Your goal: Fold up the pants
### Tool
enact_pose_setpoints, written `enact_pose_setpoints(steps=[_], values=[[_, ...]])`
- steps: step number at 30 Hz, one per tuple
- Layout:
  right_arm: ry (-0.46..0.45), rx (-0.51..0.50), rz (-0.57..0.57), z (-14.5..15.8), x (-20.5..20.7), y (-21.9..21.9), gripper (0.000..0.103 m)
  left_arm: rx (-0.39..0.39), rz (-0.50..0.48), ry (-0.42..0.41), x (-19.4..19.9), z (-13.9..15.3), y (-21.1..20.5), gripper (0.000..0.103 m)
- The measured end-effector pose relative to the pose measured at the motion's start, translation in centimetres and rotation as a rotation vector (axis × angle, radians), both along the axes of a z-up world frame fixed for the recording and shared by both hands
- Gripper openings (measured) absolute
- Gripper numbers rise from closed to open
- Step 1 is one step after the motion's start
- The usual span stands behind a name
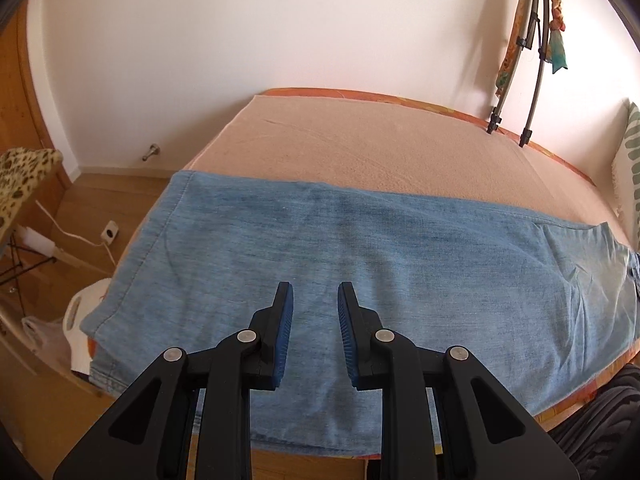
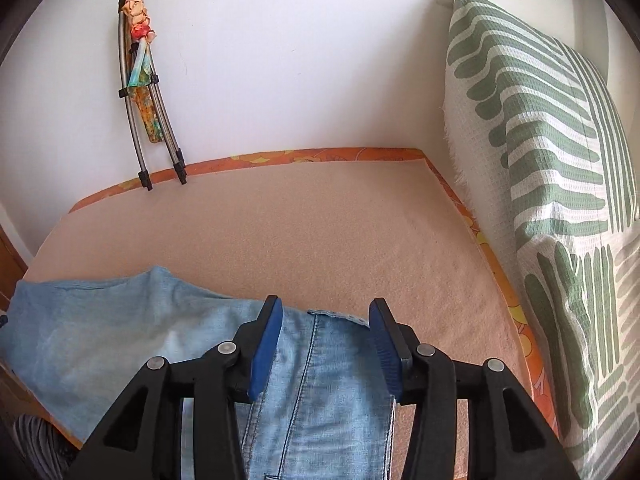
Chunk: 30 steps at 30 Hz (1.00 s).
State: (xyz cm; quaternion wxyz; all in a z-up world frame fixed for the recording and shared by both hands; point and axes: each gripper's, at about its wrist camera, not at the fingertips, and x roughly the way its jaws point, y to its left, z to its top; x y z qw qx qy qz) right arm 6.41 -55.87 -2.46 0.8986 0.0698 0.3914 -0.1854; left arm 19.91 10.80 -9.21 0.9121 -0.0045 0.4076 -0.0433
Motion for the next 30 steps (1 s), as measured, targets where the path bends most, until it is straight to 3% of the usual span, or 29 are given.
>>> enact_pose_setpoints(steps=[5,9,13,16,18,23,30], values=[[-0.041,-0.011,0.156,3.7,1.7,4.1,0.052,0.000,0.060,-0.019,-0.6,0.9,4.2,0.026],[-0.041,0.023,0.356,3.9,4.8,8.8,0.056,-0.005,0.083,-0.018,-0.5,0.5,6.3,0.026],[0.006,0.058,0.538,1.9,8.9,13.5,0.055,-0.012,0.090,-0.002,0.0,-0.7,7.1,0.026],[0.058,0.021,0.646,-0.1,12.1,16.9,0.054,-0.015,0.084,0.004,0.3,-1.4,7.4,0.026],[0.120,-0.003,0.715,-1.6,14.2,18.9,0.035,-0.022,0.083,0.008,0.5,-1.9,7.6,0.026],[0.257,-0.017,0.887,-5.9,18.7,23.4,0.035,-0.069,0.082,0.009,1.0,-2.6,7.7,0.026],[0.406,-0.096,1.043,-11.3,22.0,28.2,0.028,-0.065,0.047,0.027,1.5,-3.8,6.8,0.026]])
